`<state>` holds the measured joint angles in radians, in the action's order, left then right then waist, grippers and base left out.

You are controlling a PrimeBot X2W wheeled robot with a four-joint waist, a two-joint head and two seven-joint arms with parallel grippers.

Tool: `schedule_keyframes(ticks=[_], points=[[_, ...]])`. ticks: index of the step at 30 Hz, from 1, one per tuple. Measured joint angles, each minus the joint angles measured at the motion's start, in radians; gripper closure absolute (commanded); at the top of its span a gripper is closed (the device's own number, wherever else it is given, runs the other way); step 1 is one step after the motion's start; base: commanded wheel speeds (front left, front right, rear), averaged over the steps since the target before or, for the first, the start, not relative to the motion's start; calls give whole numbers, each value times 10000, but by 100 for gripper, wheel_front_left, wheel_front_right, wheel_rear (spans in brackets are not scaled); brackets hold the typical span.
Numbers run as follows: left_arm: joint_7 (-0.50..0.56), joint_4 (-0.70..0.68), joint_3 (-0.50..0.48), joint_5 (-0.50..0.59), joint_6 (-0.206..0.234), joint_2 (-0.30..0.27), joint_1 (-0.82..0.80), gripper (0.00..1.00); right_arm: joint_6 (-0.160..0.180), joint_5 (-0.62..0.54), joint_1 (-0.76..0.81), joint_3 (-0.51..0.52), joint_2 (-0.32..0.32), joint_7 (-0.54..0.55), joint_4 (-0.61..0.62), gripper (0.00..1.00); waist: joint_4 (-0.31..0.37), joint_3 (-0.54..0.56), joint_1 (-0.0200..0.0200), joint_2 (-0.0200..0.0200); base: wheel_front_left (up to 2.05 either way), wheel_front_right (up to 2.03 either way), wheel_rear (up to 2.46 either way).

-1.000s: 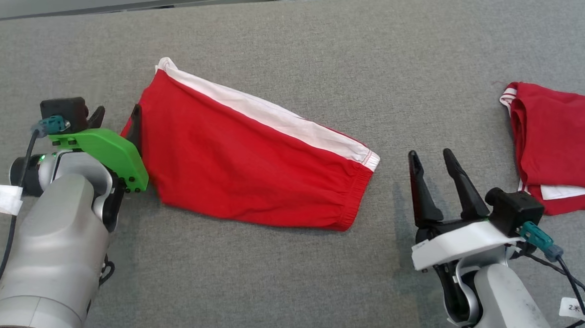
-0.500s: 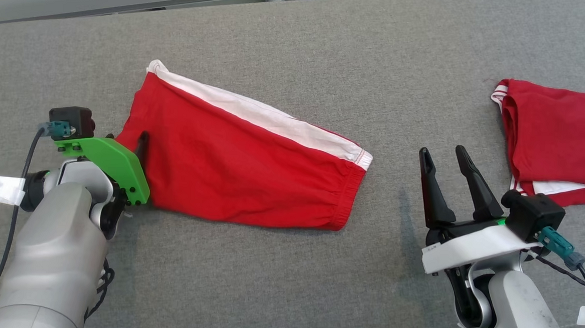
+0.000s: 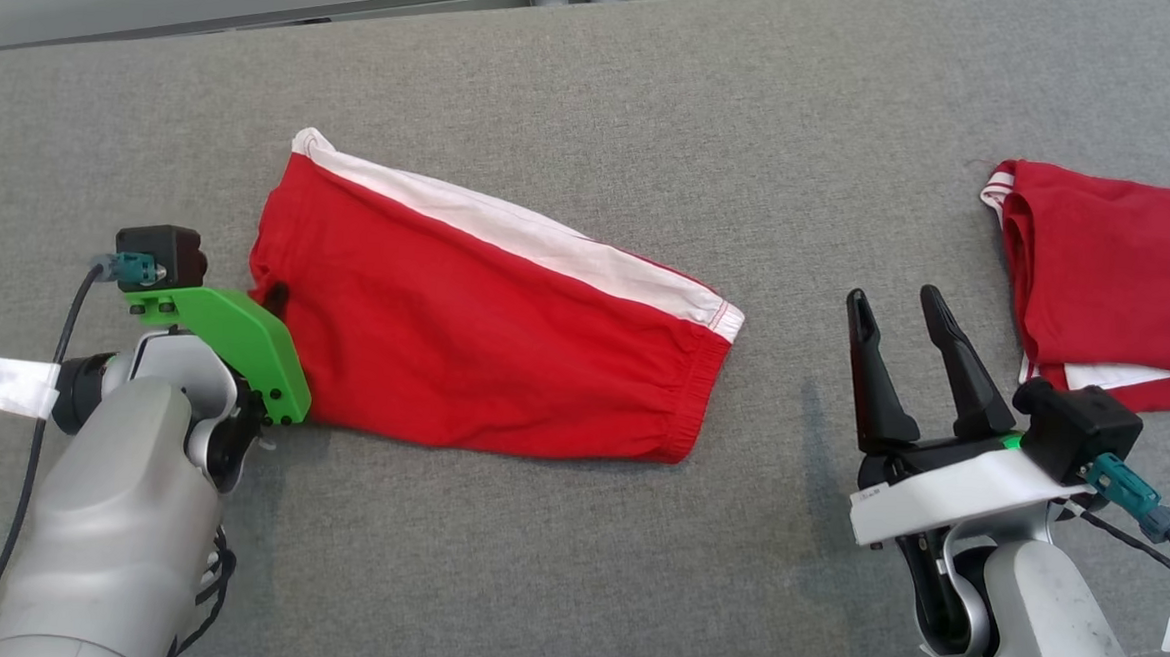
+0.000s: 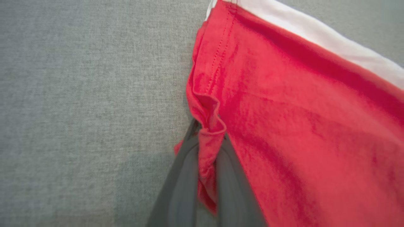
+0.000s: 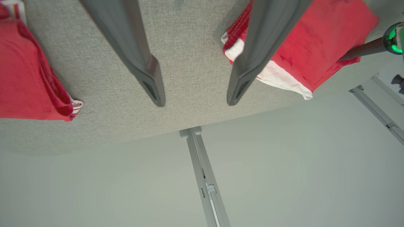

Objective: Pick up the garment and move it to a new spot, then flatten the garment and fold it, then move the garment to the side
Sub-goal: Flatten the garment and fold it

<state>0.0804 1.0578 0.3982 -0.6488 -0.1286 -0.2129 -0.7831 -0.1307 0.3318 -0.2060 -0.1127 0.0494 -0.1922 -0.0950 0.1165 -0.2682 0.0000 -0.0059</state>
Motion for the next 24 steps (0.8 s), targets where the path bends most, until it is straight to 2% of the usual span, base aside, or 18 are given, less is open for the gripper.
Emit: schedule_keyframes(ticks=[13,22,24], points=[[-1302,-1501,-476,-880,73,-40,1584,100,0,-151,121,360,0,67,-56,0,-514,298,0,0,0,0,0],[-1916,-3331,-746,-1120,608,6,3248,100,0,-351,296,702,-2,378,-52,0,-932,531,0,0,0,0,0],[-2056,-4176,-825,-1185,972,56,3875,100,0,-399,378,746,-4,504,-10,0,-1060,634,0,0,0,0,0]])
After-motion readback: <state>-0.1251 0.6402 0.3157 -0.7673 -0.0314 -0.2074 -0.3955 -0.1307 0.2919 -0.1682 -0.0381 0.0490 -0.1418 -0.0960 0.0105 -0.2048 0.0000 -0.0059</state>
